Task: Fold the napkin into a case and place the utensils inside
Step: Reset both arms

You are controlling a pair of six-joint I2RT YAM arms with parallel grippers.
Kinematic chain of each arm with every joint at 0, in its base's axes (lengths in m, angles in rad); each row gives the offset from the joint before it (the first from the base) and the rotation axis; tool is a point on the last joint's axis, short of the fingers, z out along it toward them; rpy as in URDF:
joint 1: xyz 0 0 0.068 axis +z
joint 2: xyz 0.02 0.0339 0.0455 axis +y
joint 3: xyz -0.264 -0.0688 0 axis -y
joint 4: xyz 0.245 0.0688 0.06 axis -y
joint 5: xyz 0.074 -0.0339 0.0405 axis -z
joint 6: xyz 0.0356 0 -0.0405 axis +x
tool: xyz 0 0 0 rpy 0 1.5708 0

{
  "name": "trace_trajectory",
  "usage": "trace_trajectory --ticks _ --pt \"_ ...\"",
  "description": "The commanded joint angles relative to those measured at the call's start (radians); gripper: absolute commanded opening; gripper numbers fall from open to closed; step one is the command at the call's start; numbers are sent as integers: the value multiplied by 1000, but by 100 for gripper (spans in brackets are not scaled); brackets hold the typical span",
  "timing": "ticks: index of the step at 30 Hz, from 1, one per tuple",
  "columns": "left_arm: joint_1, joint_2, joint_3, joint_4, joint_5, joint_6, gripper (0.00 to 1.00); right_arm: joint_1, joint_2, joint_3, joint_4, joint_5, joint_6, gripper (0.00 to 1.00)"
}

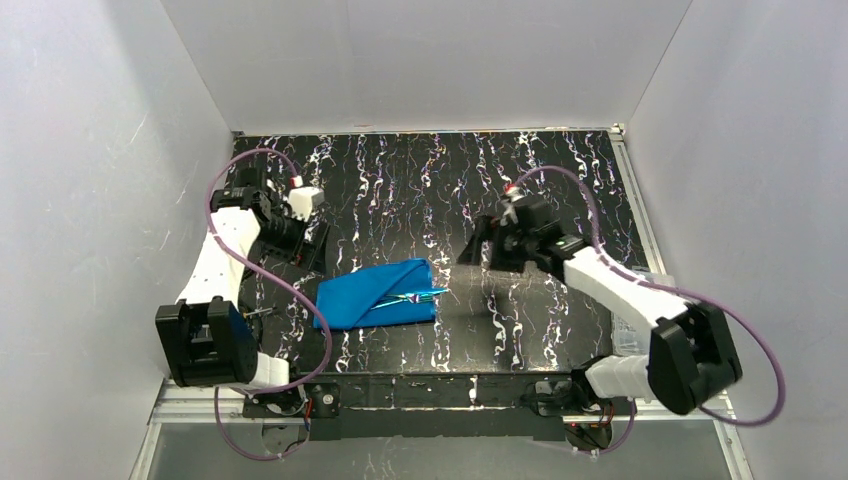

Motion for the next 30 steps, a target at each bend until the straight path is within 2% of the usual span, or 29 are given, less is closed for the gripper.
trace_trajectory --ticks 1,3,6,9,11,15,22,30 --pt "59 2 7 73 65 -24 99 -193 -119 45 -161 290 -149 99" --pt "71 -4 -67 242 86 -73 99 -207 -153 7 -95 558 -215 99" --pt "84 -51 -201 530 128 -161 99 -208 -209 -127 165 861 -367 99" --pt "84 -99 -347 835 73 -298 99 -224 -223 -239 378 1031 -464 99" --pt "84 -91 -382 908 91 -299 98 -246 -223 -292 488 1098 -475 99" --pt "84 -87 -480 1112 101 -327 98 -320 -184 -369 674 1043 -510 99" --pt "84 -83 -688 1562 110 -401 98 -378 11 -455 991 965 -558 99" --pt "84 35 -714 1708 99 -432 98 -442 138 -542 1247 884 -577 99"
